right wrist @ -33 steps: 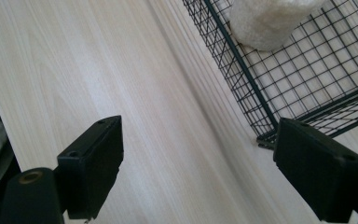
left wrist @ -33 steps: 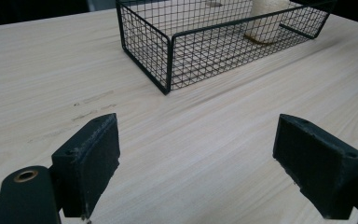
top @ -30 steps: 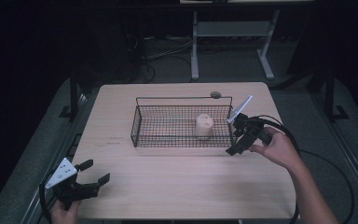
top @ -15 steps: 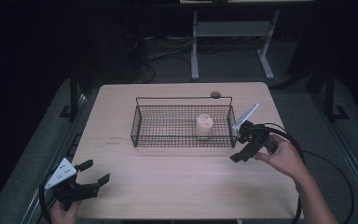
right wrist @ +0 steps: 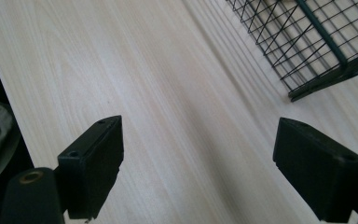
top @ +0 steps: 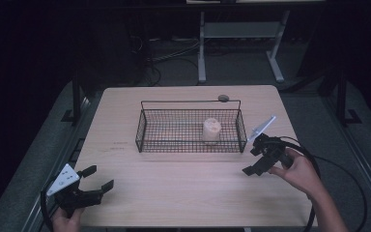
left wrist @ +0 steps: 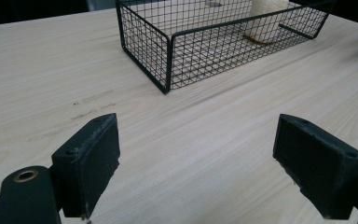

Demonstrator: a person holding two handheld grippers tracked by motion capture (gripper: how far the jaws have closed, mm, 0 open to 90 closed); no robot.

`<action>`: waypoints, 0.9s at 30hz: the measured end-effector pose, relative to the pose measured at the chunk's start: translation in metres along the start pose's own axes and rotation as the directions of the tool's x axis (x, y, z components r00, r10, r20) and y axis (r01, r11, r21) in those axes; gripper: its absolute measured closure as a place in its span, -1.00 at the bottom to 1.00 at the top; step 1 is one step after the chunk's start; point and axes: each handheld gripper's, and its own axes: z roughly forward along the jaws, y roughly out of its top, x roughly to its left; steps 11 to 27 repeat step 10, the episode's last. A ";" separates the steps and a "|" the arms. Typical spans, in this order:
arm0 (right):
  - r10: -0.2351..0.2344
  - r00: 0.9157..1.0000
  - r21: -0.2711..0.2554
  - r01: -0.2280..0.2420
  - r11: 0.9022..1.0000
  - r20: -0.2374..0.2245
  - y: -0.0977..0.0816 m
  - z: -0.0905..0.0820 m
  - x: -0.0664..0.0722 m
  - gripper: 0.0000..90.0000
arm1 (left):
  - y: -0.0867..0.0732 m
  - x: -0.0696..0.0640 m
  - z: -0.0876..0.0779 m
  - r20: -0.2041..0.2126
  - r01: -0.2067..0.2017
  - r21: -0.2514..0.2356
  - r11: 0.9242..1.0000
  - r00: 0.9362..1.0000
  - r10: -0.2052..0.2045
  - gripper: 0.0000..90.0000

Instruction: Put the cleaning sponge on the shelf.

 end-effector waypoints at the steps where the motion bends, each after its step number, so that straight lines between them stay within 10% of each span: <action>1: 0.002 1.000 -0.003 -0.002 1.000 -0.003 -0.002 0.001 0.001 -0.65 | 0.000 0.000 0.000 0.000 0.002 0.000 1.000 1.000 -0.002 -0.69; 27: -0.006 1.000 -0.022 0.006 1.000 -0.001 -0.017 0.004 0.012 -0.65 | 0.000 -0.001 0.001 0.001 0.001 0.003 1.000 1.000 -0.001 -0.69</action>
